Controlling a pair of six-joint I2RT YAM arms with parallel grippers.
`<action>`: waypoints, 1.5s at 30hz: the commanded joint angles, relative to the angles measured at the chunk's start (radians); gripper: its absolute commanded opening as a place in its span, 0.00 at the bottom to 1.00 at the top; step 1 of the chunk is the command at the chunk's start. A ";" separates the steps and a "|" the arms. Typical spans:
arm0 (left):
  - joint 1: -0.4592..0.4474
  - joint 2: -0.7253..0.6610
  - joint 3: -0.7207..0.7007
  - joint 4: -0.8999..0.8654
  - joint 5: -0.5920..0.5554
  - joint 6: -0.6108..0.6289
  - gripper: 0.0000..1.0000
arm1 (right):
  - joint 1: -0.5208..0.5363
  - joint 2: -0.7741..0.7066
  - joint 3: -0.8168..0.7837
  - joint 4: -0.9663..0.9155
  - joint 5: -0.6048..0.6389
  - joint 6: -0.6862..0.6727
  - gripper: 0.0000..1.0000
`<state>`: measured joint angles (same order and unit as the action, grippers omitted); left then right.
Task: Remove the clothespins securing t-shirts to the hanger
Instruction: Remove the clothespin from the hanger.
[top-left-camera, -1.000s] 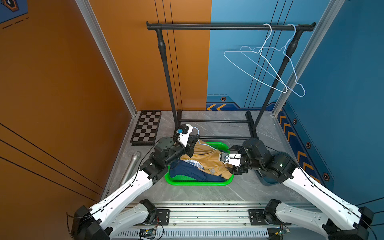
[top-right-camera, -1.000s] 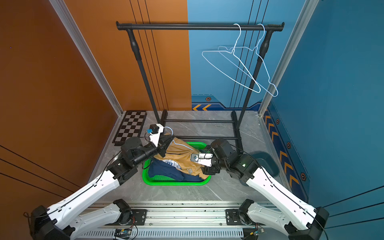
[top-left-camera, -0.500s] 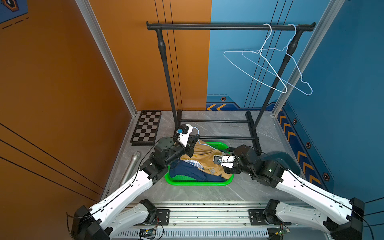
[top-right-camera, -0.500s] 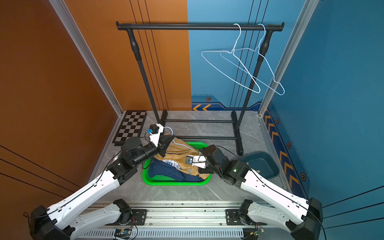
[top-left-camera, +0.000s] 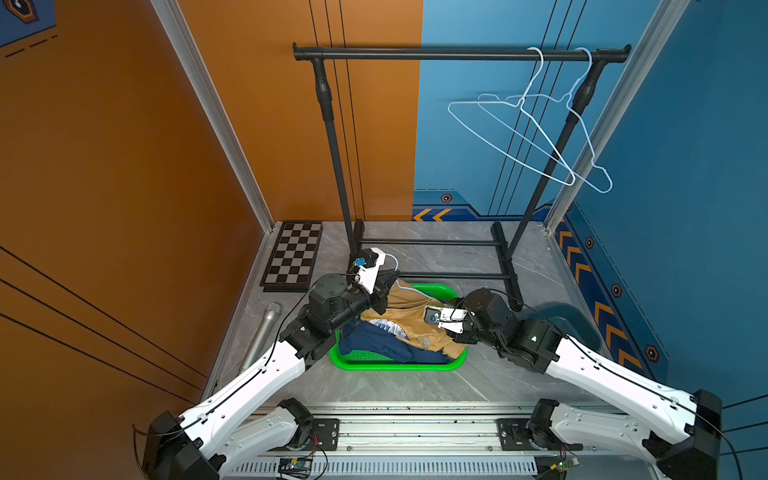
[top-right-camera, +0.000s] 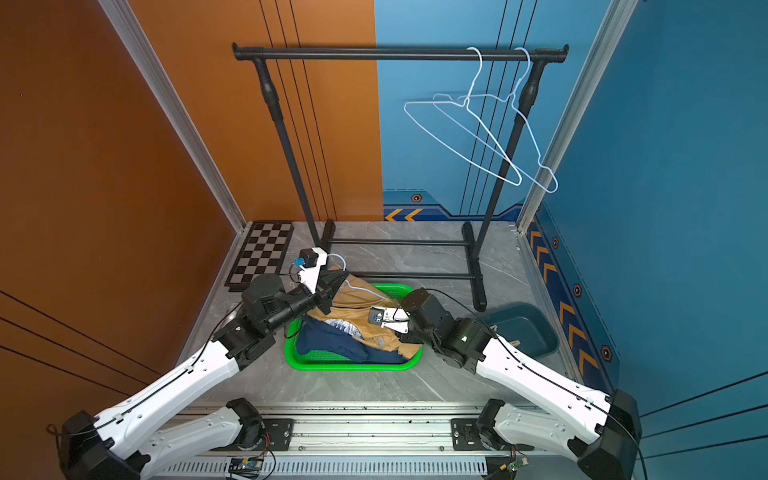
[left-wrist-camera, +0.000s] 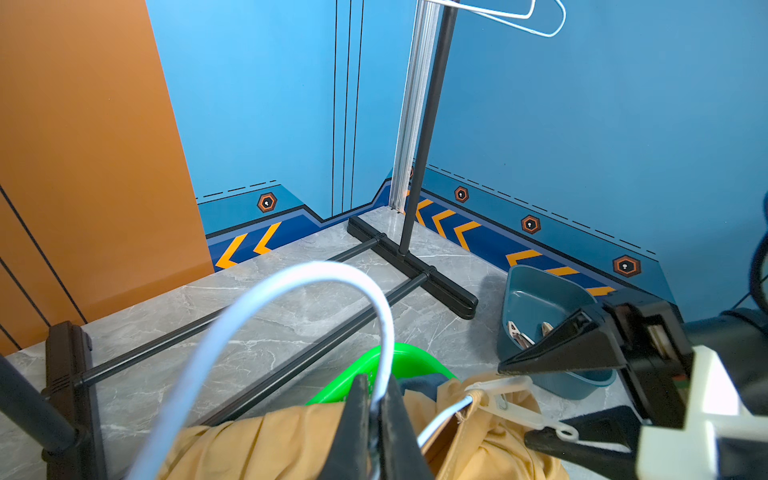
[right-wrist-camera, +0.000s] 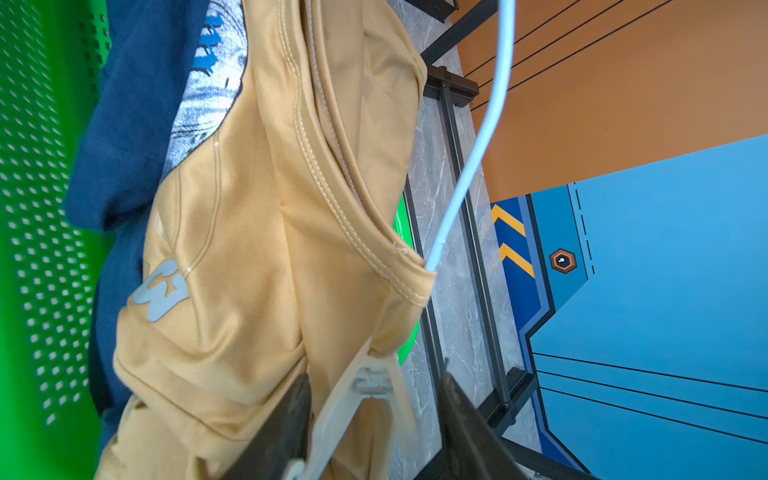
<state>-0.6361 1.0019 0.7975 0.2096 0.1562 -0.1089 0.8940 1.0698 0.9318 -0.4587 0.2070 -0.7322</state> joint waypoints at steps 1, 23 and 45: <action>-0.010 -0.020 0.003 0.009 -0.022 0.012 0.00 | 0.006 0.005 -0.014 -0.001 -0.008 0.018 0.40; -0.008 -0.017 0.001 0.009 -0.027 0.021 0.00 | -0.001 -0.013 0.036 -0.082 -0.038 0.033 0.21; 0.015 0.003 0.025 -0.009 -0.026 0.046 0.00 | -0.113 -0.200 0.039 -0.163 -0.007 0.057 0.20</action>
<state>-0.6296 1.0023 0.7979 0.1936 0.1555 -0.0883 0.8154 0.9092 0.9550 -0.5774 0.1841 -0.7036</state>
